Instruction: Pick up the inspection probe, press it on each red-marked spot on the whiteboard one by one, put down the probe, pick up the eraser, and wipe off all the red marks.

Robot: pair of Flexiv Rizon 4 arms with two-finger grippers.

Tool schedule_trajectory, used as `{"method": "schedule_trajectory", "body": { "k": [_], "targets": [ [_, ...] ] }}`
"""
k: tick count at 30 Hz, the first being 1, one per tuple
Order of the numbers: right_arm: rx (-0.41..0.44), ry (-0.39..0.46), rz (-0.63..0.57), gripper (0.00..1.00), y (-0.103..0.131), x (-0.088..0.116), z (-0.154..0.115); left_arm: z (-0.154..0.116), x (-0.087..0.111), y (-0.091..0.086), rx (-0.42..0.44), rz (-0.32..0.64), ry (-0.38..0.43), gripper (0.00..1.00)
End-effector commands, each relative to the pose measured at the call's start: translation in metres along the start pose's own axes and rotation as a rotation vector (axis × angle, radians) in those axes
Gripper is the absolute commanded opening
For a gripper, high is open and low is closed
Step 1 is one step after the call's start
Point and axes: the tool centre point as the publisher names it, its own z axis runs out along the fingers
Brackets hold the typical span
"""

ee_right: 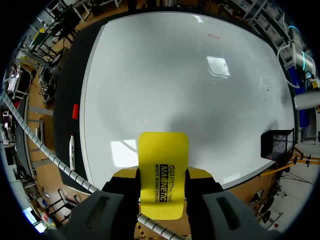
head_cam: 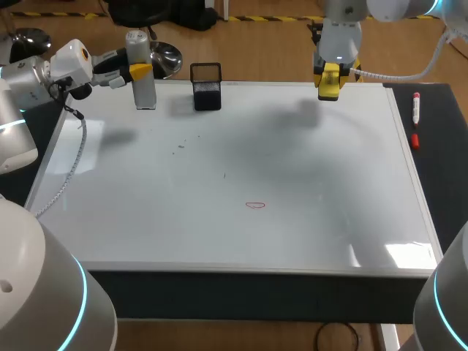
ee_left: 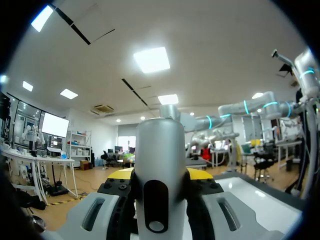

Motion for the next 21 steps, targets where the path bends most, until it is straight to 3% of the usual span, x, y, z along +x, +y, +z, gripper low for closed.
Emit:
{"method": "schedule_trajectory", "body": {
  "k": [1, 11, 21],
  "targets": [
    [0.001, 0.003, -0.002, 0.0, 0.0, 0.001, -0.001, 0.007, 0.023, 0.0, -0.024, 0.009, 0.015, 0.0],
    [0.001, 0.003, -0.002, 0.0, 0.0, 0.001, -0.001, 0.047, 0.107, -0.005, 0.042, -0.022, 0.164, 0.0],
    [0.001, 0.003, -0.002, 0.0, 0.0, 0.001, -0.001, 0.096, 0.198, 0.015, 0.063, -0.079, 0.354, 0.0]
  ]
}}
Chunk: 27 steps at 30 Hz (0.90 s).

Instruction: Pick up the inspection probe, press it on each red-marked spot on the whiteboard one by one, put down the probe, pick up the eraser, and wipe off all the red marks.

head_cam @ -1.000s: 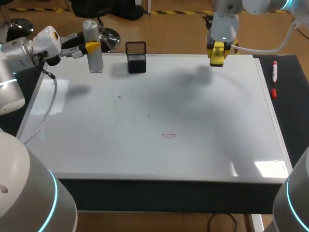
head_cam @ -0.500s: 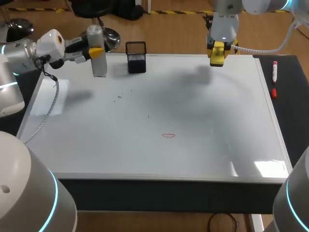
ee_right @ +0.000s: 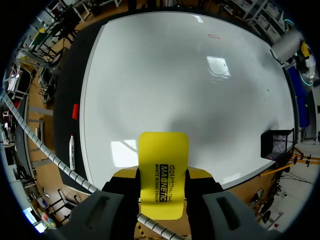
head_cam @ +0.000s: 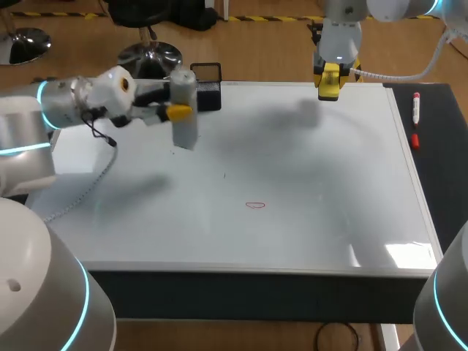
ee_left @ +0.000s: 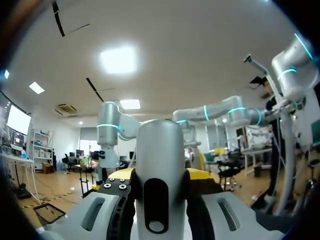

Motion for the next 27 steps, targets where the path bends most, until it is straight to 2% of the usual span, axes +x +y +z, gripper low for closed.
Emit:
{"method": "schedule_trajectory", "body": {
  "k": [1, 6, 15, 27],
  "targets": [
    [0.001, 0.003, -0.002, 0.0, 0.0, 0.001, -0.002, 0.028, 0.018, 0.012, 0.012, -0.013, 0.036, 0.0],
    [0.001, 0.003, -0.002, 0.0, 0.0, 0.001, -0.002, 0.056, 0.043, 0.026, 0.007, -0.032, 0.11, 0.0],
    [0.001, 0.003, -0.002, 0.0, 0.0, 0.001, -0.002, 0.089, 0.064, 0.058, -0.01, -0.069, 0.173, 0.0],
    [0.001, 0.003, -0.002, 0.0, 0.0, 0.001, -0.002, 0.112, 0.067, 0.087, 0.009, -0.107, 0.16, 0.0]
  ]
}}
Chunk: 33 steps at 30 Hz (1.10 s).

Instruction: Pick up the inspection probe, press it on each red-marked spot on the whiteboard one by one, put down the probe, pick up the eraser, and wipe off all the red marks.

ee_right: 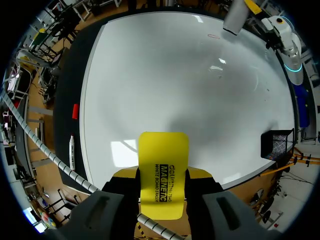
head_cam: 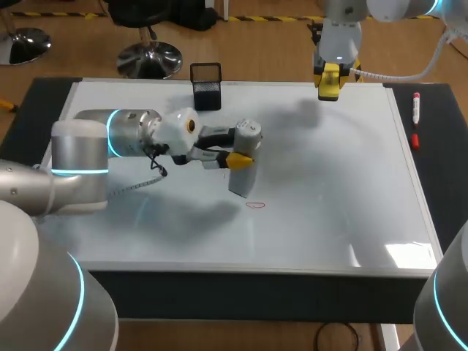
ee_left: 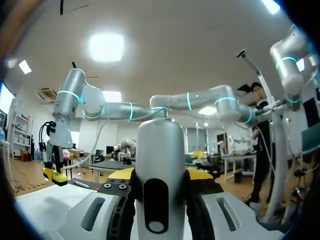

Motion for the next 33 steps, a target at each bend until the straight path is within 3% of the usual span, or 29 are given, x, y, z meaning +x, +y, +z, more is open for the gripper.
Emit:
{"method": "schedule_trajectory", "body": {
  "k": [1, 14, 33],
  "targets": [
    [0.001, 0.003, -0.002, 0.0, 0.0, 0.001, -0.002, 0.009, -0.001, 0.014, 0.001, 0.001, 0.005, 0.0],
    [0.001, 0.003, -0.002, 0.0, 0.0, 0.001, -0.002, 0.021, -0.005, 0.041, -0.02, -0.018, 0.031, 0.0],
    [0.001, 0.003, -0.002, 0.0, 0.0, 0.001, -0.002, 0.011, -0.011, 0.059, -0.042, -0.041, 0.007, 0.0]
  ]
}}
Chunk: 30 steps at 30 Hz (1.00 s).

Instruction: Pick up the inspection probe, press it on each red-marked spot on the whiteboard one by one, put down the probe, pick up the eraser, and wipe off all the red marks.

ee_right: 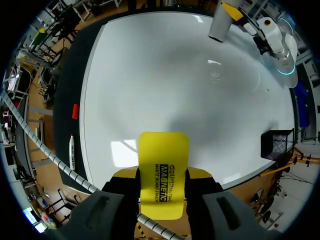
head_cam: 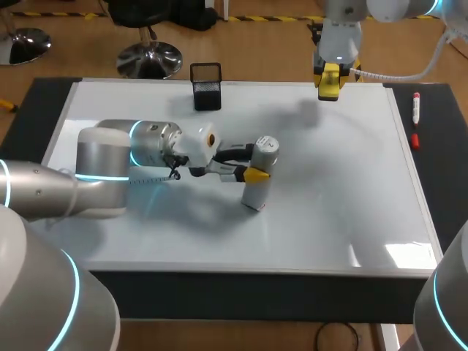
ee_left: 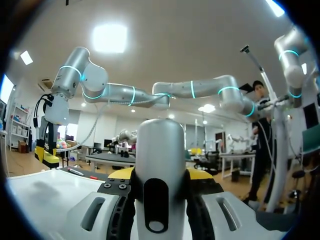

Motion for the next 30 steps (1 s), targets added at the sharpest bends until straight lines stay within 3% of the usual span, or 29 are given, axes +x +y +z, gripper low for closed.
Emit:
{"method": "schedule_trajectory", "body": {
  "k": [1, 25, 30],
  "targets": [
    [0.001, 0.003, -0.002, 0.0, 0.0, 0.001, -0.002, -0.004, 0.001, 0.003, -0.009, 0.007, -0.008, 0.0],
    [0.001, 0.003, -0.002, 0.0, 0.0, 0.001, -0.002, -0.011, 0.0, 0.003, -0.044, 0.022, -0.005, 0.0],
    [0.001, 0.003, -0.002, 0.0, 0.0, 0.001, -0.002, -0.01, 0.001, -0.005, -0.033, 0.035, 0.0, 0.0]
  ]
}}
